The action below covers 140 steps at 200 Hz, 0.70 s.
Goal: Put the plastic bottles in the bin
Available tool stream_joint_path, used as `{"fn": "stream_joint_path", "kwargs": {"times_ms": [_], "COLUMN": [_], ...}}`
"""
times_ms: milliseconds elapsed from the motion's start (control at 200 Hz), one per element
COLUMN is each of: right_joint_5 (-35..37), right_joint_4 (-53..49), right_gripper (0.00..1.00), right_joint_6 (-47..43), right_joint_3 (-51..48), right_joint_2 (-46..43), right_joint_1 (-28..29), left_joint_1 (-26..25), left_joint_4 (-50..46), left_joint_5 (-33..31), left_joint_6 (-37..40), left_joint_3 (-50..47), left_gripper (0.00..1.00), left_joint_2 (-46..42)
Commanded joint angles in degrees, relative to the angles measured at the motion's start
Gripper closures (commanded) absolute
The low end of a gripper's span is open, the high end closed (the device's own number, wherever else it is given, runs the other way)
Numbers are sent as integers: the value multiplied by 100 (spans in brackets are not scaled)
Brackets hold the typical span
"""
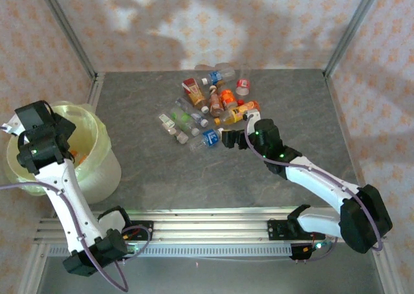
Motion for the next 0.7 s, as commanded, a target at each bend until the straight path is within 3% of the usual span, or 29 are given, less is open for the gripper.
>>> {"fn": "stream_joint_path", "kwargs": {"times_ms": [0, 225, 475, 696], "right_joint_5": [627, 1591, 1547, 1333], "right_joint_4": [-18, 97, -491, -872], "right_gripper": [1, 1, 1, 1], "right_joint_6": [441, 1429, 2147, 3231], "right_joint_3": [-16, -255, -254, -27], "right_joint_2": [-81, -193, -203, 130], "right_joint_1": [43, 39, 31, 18], "left_joint_1": [-322, -920, -2080, -3702], "left_joint_4": [8, 879, 1589, 2261], "left_joint_5": [875, 2364, 2532, 2386], "left_joint_6": [-256, -860, -1175, -989], "left_joint_3": [227, 72, 16, 98], "left_gripper": [1, 1, 0, 0], "left_joint_2": [-245, -219, 35, 467]}}
